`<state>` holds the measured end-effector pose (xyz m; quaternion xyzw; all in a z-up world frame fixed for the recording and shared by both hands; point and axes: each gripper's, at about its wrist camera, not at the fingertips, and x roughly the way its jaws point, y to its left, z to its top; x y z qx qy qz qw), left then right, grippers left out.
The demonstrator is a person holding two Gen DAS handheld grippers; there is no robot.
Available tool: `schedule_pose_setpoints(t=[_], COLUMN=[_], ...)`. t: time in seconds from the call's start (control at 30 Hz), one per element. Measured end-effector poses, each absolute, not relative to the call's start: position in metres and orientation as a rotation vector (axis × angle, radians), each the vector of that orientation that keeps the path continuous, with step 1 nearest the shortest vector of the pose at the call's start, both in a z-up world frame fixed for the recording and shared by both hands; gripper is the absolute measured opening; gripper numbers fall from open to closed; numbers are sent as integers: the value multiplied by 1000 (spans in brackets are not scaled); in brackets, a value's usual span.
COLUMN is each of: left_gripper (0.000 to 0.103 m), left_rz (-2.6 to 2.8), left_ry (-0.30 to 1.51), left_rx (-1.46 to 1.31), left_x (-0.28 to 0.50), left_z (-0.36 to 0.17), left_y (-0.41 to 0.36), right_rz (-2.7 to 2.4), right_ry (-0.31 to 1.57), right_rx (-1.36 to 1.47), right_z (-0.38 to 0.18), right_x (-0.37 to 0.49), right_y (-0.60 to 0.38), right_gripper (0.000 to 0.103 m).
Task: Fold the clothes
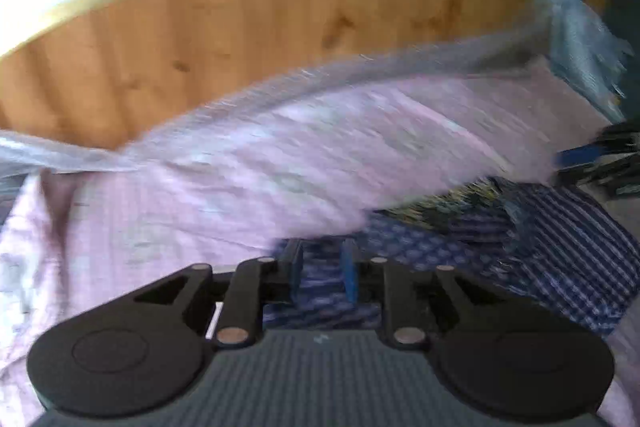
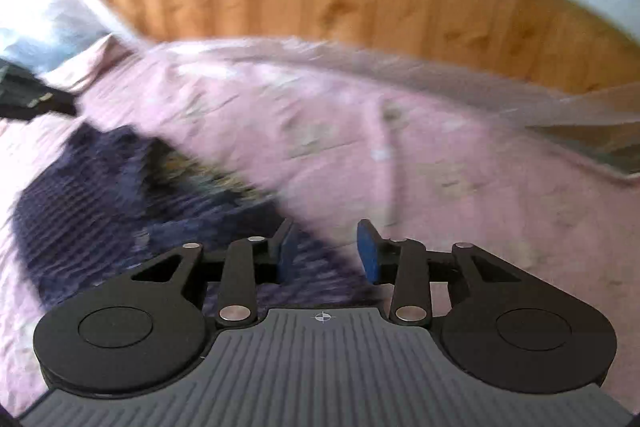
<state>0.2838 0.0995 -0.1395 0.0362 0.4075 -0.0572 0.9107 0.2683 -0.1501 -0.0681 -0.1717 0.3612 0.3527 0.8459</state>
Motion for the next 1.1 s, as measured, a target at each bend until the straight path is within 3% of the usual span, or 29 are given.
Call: schedule_pose_setpoints(t=[0.1, 0.17, 0.2, 0.23, 0.37, 0.43, 0.5, 0.67, 0.93, 0.97, 1.0, 1.03, 1.1], left_gripper=[24, 25, 20, 6, 14, 24, 26, 28, 28, 31, 43, 61, 68], left_rz=[-90, -68, -44, 9, 78, 13, -71, -16, 24, 34, 52, 88, 147], left_ry=[928, 949, 957, 972, 926, 860, 874, 947, 945, 949, 944, 919, 910], left_rx=[151, 121, 96, 98, 19, -36, -32, 84, 37, 1, -39, -93, -241], left_x=[300, 300, 298, 293, 247, 214, 187, 163, 138, 134, 130, 121, 103], left_z=[-189, -196, -192, -184, -145, -122, -121, -173, -153, -145, -137, -130, -123], left_y=[92, 102, 109, 114, 132, 128, 110, 82, 87, 93, 101, 111, 131], right_rz=[742, 734, 699, 664, 559, 586, 658, 710, 644, 625, 603, 568, 514], right_ry=[856, 861, 872, 883, 874, 816, 799, 833, 776, 813, 847, 863, 869], right_rx=[-395, -352, -333, -315, -206, -126, -99, -216, -244, -203, -161, -106, 79], right_z=[-117, -135, -130, -125, -91, -64, -59, -124, -144, -137, -131, -122, -105], right_x=[287, 299, 302, 305, 292, 261, 227, 174, 172, 176, 179, 178, 169], right_y=[-139, -147, -154, -161, -204, -232, -241, -214, -212, -217, -222, -229, -252], right_gripper=[23, 33, 34, 34, 37, 37, 37, 32, 35, 37, 42, 55, 66])
